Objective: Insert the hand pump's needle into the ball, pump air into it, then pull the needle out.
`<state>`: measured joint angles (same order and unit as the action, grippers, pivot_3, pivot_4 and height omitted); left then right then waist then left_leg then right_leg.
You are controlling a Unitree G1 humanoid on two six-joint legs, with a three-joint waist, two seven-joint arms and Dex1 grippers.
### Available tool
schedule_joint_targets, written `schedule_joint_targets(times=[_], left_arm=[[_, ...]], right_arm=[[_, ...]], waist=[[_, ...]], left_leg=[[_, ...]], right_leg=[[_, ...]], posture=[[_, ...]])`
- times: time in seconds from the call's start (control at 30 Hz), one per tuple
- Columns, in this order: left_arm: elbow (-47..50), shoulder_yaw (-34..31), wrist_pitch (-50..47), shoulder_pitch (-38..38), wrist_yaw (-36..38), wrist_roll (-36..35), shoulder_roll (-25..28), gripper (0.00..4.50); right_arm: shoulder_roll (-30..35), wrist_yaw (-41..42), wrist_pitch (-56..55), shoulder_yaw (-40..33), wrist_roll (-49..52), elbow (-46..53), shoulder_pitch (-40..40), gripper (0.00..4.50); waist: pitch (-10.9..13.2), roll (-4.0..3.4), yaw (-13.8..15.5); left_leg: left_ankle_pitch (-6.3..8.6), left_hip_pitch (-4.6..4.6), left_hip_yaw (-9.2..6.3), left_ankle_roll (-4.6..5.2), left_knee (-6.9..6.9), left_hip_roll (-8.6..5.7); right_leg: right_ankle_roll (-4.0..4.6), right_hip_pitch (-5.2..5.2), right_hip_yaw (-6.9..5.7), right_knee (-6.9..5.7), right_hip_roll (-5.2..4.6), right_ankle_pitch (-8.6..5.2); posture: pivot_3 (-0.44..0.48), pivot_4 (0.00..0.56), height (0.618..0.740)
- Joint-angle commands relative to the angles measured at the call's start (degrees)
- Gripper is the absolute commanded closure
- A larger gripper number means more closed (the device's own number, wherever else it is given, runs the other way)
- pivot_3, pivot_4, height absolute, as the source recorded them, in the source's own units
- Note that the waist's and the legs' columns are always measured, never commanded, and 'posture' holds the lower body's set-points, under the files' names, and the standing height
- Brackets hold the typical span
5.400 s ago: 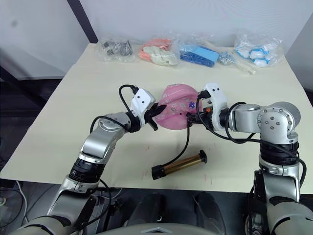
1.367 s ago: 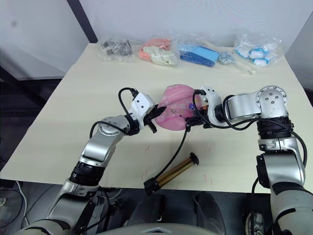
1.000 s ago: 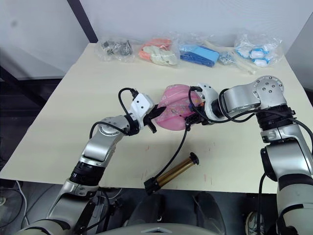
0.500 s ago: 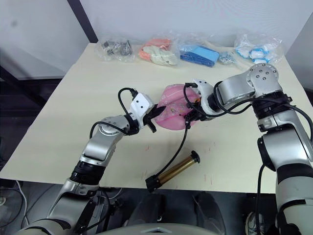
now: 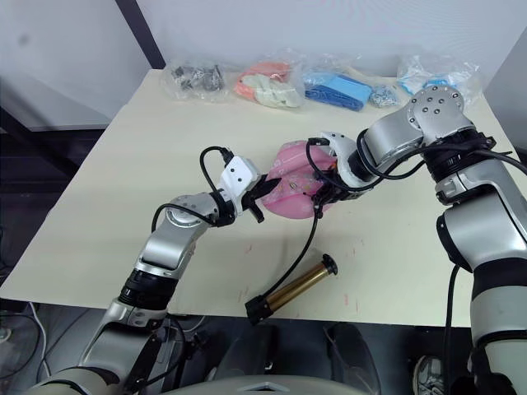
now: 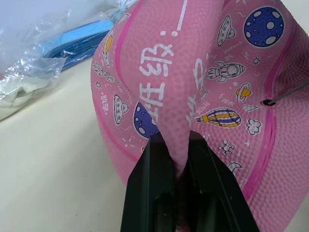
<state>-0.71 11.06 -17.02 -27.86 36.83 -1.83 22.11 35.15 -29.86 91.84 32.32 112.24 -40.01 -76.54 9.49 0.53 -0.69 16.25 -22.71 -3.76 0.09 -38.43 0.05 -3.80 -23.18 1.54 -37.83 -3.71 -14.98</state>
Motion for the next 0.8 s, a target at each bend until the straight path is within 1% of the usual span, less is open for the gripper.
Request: schedule_joint_targets(times=[0.03,0.23,0.8], left_arm=[[-2.2,1.4,-0.7,0.8,0.2,1.4,0.1,4.46],[-2.4,1.3,-0.7,0.8,0.2,1.5,0.2,4.46],[-1.5,1.1,-1.1,1.6,0.0,1.6,0.5,4.46]], right_arm=[[0.7,0.3,0.7,0.1,0.5,-0.4,-1.6,4.2],[0.7,0.6,0.7,-0.7,-0.6,-1.4,-1.9,4.2],[1.4,1.0,0.7,-0.4,-1.2,-0.3,-1.2,4.2]], waist=[[0.0,0.0,0.0],[0.0,0.0,0.0],[0.0,-0.01,0.0]], left_leg=[[0.0,0.0,0.0,0.0,0.0,0.0],[0.0,0.0,-0.01,0.0,0.0,0.0],[0.0,0.0,-0.01,0.0,0.0,0.0]], right_leg=[[0.0,0.0,0.0,0.0,0.0,0.0],[0.0,0.0,-0.01,0.0,0.0,0.0],[0.01,0.0,-0.01,-0.01,0.0,0.0]], posture=[[0.0,0.15,0.74],[0.0,0.15,0.74],[0.0,0.15,0.74]])
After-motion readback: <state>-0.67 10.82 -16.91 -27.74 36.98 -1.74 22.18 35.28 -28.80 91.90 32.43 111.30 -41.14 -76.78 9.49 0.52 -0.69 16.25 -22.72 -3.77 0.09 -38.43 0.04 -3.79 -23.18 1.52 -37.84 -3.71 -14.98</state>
